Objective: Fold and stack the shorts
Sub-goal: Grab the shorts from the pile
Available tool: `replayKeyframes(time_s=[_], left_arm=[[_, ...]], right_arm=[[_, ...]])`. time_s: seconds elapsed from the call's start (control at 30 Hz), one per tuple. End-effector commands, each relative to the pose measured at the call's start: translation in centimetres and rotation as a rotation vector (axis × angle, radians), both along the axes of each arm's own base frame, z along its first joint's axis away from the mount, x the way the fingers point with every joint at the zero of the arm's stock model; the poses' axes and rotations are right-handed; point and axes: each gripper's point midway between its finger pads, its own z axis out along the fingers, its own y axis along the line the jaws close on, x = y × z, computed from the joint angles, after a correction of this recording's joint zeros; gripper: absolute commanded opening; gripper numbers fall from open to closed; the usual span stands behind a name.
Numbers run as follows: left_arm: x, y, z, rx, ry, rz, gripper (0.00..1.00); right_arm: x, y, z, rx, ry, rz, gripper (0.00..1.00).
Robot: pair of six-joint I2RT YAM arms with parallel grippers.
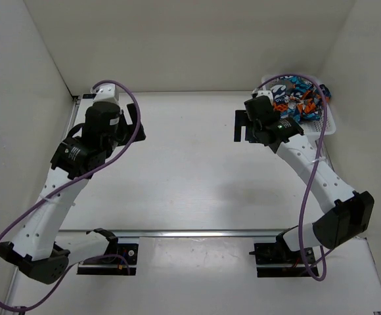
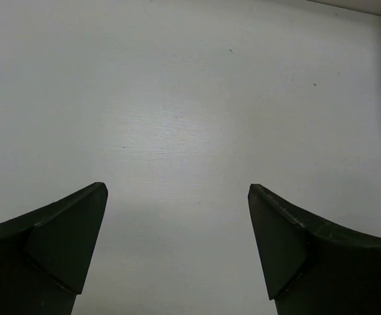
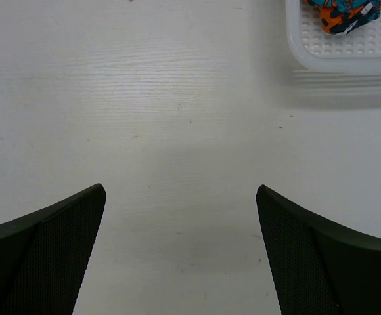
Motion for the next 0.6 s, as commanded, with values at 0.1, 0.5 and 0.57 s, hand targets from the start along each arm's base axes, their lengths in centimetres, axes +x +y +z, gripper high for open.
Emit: replayKeyframes(time_s=[0.1, 0.5, 0.57], left_arm=[[-1.8, 0.3, 1.0, -0.04, -0.063, -0.044, 1.0], [-1.9, -0.1, -0.6, -0.034, -0.043, -0.072, 1.0], [-1.8, -0.7, -1.4, -0.047, -0.015, -0.089, 1.0]], right_arm=[[0.8, -1.0, 1.0, -0.047, -0.072, -0.056, 1.0], [4.6, -9.5, 0.6, 0.115, -0.033, -0.241, 0.91], [7.0, -10.5, 0.6, 0.225, -0.029, -0.245, 0.62]])
